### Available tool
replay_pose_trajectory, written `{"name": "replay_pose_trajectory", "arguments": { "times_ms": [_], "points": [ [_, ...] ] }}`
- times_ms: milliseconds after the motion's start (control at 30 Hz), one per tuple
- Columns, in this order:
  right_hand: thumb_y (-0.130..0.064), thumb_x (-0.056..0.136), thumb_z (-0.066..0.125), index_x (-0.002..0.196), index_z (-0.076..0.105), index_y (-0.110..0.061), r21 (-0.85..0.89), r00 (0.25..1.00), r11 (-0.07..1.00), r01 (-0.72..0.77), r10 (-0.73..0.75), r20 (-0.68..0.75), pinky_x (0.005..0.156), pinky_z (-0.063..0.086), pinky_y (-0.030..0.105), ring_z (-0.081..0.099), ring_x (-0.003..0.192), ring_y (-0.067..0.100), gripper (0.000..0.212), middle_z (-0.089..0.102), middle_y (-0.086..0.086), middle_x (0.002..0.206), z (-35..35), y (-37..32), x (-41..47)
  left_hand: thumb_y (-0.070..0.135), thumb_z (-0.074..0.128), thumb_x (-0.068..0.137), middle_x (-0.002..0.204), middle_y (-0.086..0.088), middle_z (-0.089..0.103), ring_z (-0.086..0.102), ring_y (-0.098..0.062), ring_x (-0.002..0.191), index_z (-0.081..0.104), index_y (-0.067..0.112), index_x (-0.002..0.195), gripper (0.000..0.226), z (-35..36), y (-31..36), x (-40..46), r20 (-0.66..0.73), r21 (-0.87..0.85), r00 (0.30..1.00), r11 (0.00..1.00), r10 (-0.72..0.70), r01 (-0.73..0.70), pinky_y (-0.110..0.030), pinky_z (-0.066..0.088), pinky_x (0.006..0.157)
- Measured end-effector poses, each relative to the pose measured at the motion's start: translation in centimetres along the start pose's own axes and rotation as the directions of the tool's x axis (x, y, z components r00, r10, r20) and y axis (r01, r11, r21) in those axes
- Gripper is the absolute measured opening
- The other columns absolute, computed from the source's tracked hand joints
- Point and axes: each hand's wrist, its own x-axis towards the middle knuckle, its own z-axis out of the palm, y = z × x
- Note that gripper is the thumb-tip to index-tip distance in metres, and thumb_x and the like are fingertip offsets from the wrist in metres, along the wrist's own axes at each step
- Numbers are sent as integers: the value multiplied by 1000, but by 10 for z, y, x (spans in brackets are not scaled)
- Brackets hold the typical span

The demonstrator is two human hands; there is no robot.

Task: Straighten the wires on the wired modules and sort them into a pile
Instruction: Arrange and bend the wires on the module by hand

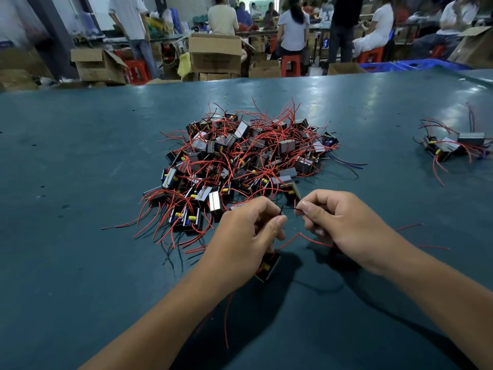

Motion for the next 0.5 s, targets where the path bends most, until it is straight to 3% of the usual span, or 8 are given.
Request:
{"name": "replay_pose_trajectory", "arguments": {
  "times_ms": [167,300,500],
  "points": [
    [-15,100,56,88,66,-10,180,1000,983,-27,29,-8,45,27,17,33,48,8,16,48,-2,59,9,1,-2,18,64,98,77,1,73,64,-8,59,70,19,90,11,-1,1,0,-1,-42,999,998,-47,47,-35,59,62],
    [-14,97,60,85,65,-13,180,999,983,42,-39,-19,44,25,22,29,48,11,12,39,-2,56,13,2,-5,14,68,95,75,1,74,70,-17,67,68,15,88,7,1,3,0,-19,-155,995,984,-94,90,-31,60,62],
    [-16,95,64,84,68,-17,173,994,980,94,-84,-68,46,26,23,30,47,9,12,41,-7,53,17,7,-4,18,69,94,74,4,74,71,-24,68,68,15,87,8,2,5,-1,-44,-126,995,989,-84,78,-46,61,64]
  ]
}}
